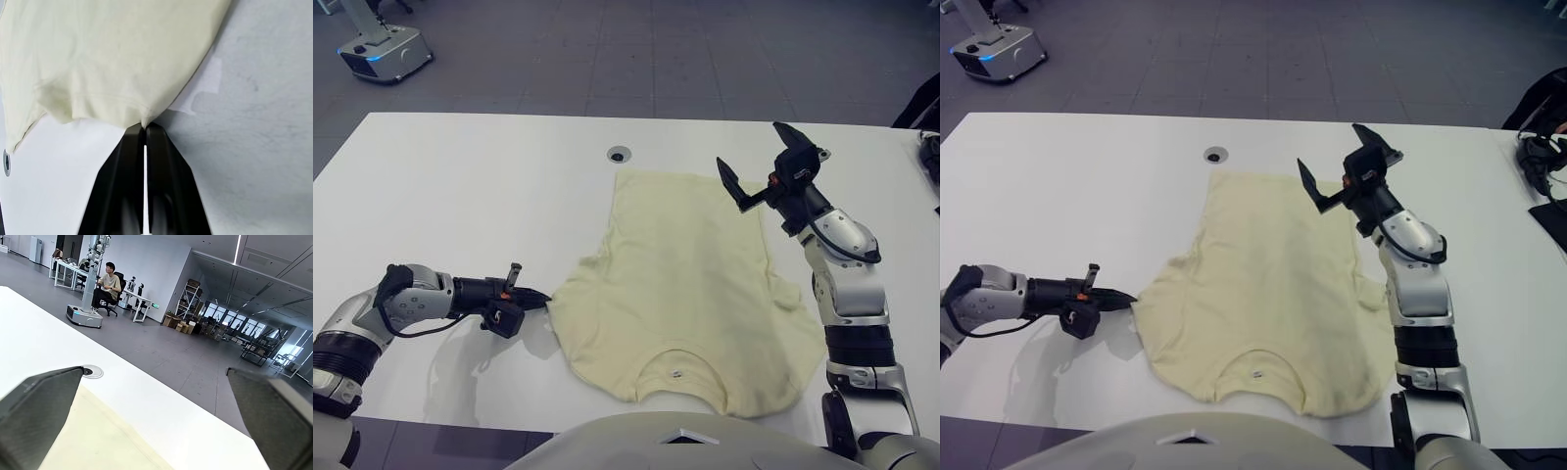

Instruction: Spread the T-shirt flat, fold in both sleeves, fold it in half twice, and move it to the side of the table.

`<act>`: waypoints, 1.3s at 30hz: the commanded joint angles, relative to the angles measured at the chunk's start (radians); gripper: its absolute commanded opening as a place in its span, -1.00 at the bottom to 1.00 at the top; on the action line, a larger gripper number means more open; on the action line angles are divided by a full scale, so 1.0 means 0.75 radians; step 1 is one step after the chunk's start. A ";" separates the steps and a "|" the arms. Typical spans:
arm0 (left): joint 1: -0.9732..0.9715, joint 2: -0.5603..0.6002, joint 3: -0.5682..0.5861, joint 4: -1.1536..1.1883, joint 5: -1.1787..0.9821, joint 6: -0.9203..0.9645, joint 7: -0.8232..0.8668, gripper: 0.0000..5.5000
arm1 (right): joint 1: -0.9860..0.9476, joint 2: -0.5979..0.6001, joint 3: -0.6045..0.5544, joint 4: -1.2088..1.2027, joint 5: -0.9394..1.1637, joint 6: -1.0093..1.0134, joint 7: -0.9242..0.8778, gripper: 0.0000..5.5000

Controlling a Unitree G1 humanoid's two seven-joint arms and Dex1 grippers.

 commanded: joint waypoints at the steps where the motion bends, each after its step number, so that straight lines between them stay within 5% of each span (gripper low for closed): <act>1: 0.024 0.005 -0.022 -0.006 0.037 0.021 -0.033 -0.99 | 0.019 0.007 0.012 -0.029 -0.009 0.018 0.001 0.96; 25: 0.044 0.071 0.101 -0.478 -0.322 0.371 -0.225 -0.99 | 0.022 0.033 0.033 -0.040 -0.043 0.016 -0.014 0.96; 39: 0.005 0.005 0.070 -0.653 -0.170 0.460 -0.269 -0.99 | 0.038 0.057 0.054 -0.061 -0.070 0.014 -0.030 0.96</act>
